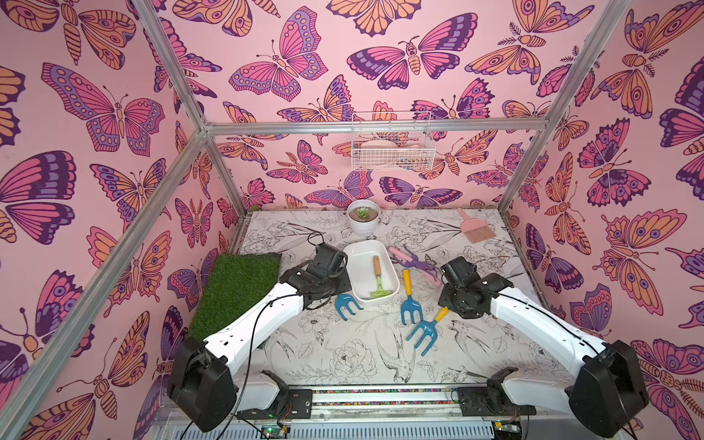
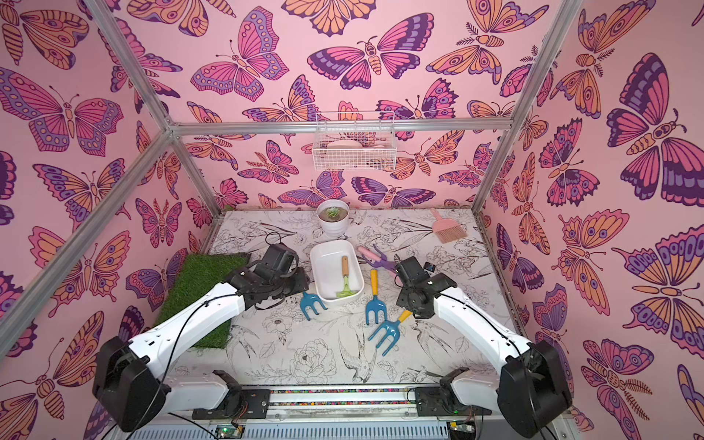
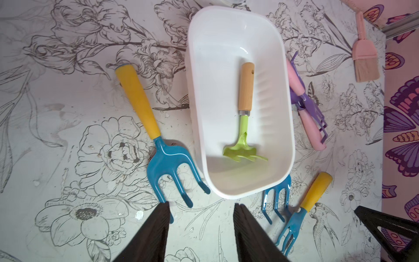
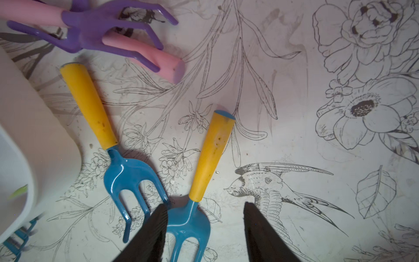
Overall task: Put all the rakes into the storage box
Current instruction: Pick up the rake at the center of the board.
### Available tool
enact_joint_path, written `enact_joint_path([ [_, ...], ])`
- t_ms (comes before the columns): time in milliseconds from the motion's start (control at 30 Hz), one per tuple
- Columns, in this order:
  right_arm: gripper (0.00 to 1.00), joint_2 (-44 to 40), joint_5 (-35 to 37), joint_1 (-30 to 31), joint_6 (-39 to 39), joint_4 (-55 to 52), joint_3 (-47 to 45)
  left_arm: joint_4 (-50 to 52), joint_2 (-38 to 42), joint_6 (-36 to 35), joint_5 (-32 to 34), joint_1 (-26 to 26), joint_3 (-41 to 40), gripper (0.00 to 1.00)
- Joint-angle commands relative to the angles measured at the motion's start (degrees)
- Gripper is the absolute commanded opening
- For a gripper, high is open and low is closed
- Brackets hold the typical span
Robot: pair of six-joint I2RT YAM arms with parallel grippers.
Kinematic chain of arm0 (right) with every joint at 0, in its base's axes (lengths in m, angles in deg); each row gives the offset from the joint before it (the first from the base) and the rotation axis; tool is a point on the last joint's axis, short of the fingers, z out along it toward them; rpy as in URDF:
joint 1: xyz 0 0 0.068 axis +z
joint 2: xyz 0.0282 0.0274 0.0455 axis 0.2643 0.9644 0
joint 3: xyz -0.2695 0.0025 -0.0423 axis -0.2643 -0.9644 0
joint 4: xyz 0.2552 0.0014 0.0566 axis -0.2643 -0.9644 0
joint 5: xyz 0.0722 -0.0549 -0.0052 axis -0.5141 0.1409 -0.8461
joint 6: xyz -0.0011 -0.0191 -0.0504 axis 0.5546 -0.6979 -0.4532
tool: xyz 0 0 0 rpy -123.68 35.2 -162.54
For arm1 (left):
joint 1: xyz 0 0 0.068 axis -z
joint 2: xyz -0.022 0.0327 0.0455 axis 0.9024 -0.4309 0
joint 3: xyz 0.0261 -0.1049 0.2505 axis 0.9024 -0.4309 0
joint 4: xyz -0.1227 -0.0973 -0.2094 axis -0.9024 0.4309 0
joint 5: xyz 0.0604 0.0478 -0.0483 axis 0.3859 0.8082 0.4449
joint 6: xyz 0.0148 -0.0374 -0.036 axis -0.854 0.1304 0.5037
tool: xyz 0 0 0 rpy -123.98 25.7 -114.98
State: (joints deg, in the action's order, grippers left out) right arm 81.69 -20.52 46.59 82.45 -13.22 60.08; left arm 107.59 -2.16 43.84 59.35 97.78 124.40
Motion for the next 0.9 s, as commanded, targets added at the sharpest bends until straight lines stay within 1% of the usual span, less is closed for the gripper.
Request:
enact_joint_path([
  [0,0.55,2.66,1.86,0.37,3.31,1.72,-0.19,1.43,3.53,1.69,2.23,-0.06,-2.36,0.52],
  [167,0.52,7.61,0.57,0.30,4.72,3.49,0.60,1.81,5.06,1.96,2.49,-0.34,-3.52,0.52],
  [367,0.49,11.49,1.01,0.20,5.38,4.29,2.12,2.06,6.84,2.34,3.02,-0.96,-5.08,0.52],
  [600,0.48,13.55,0.97,0.02,7.26,5.49,0.90,2.12,8.60,2.53,2.45,-2.65,-6.95,0.53],
  [867,0.47,15.69,0.01,-0.85,7.77,7.93,-0.82,1.97,8.30,2.40,1.00,-4.38,-7.09,0.54],
])
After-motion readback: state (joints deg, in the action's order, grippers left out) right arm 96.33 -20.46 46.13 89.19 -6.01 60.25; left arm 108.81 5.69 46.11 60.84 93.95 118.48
